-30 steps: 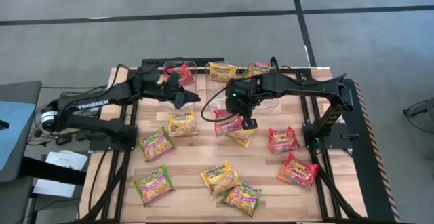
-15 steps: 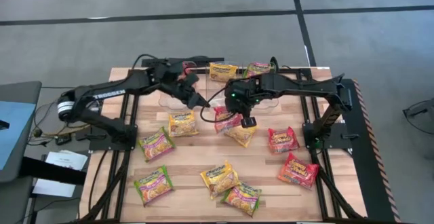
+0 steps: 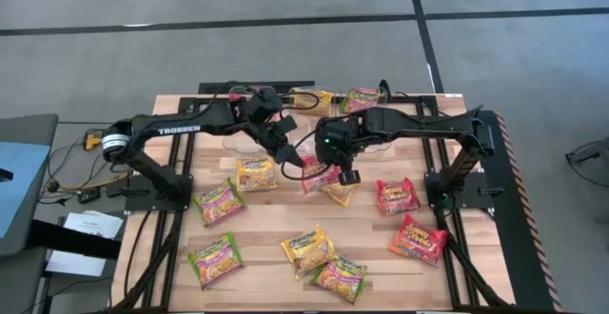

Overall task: Sort Maruchan noodles
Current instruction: Put the orange noodle pack into the left transparent bin

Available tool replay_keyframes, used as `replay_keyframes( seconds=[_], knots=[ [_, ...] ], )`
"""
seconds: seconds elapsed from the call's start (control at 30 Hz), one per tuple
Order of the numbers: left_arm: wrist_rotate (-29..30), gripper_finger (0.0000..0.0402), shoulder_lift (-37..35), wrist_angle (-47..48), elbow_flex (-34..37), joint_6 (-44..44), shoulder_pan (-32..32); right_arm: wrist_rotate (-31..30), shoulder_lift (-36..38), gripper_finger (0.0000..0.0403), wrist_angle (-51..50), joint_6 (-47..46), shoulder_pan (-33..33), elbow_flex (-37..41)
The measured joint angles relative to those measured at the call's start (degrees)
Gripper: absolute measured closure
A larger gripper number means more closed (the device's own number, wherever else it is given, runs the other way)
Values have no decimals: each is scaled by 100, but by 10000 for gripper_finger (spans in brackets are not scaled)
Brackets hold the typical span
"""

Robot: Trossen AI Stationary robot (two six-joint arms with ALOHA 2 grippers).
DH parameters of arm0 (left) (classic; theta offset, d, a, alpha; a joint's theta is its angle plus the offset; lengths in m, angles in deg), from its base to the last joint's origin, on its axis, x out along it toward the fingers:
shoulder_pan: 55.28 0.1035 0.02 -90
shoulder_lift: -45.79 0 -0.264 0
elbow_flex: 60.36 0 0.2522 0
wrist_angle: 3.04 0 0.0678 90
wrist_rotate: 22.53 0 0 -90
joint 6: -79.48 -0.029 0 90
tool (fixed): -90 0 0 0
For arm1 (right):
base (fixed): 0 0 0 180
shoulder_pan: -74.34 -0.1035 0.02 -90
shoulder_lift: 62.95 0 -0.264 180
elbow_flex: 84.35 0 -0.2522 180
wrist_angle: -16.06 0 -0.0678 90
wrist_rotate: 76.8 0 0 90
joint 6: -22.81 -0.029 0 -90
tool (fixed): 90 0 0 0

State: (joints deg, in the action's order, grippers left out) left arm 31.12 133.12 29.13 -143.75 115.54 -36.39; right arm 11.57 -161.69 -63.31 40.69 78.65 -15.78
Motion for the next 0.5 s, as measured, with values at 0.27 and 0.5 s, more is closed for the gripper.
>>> replay_keyframes(
  seconds=[0.27, 0.5],
  knots=[
    [-53, 191, 2, -154, -2, -41, -18, -10, 0, 400, -27, -222, -19, 0],
    [220, 191, 2, -222, -2, -60, -63, -117, 0, 400, 234, -481, -18, 0]
  ],
)
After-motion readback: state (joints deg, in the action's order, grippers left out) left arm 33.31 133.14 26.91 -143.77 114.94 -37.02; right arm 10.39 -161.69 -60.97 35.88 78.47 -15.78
